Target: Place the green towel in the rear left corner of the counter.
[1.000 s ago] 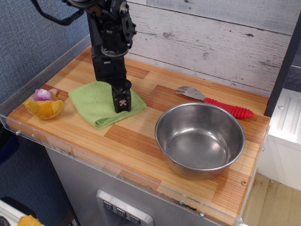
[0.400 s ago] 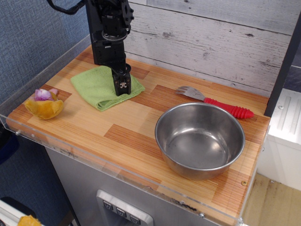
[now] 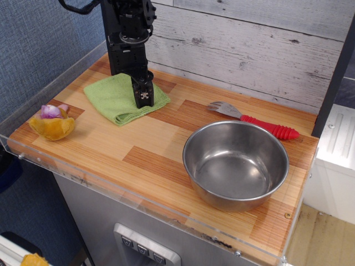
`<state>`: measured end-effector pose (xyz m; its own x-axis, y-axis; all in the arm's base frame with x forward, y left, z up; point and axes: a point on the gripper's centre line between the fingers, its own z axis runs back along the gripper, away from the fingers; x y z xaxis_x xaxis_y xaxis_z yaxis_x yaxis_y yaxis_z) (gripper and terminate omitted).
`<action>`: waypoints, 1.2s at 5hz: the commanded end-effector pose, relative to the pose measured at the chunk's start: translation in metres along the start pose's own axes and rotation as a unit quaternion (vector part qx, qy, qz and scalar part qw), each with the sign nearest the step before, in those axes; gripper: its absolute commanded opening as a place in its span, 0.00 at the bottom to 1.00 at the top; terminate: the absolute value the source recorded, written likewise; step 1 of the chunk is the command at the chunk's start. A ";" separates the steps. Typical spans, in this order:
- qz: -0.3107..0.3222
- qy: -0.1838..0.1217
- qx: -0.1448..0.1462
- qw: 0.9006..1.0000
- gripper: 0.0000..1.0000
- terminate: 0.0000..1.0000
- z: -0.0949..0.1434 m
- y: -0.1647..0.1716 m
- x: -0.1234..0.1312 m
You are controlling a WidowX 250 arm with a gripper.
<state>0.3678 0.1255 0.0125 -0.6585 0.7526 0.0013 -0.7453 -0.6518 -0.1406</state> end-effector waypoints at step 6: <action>-0.008 0.070 -0.110 0.991 1.00 0.00 0.149 0.006 -0.027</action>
<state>0.3681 0.0862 0.1418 -0.6246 0.7727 -0.1133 -0.7193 -0.6257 -0.3017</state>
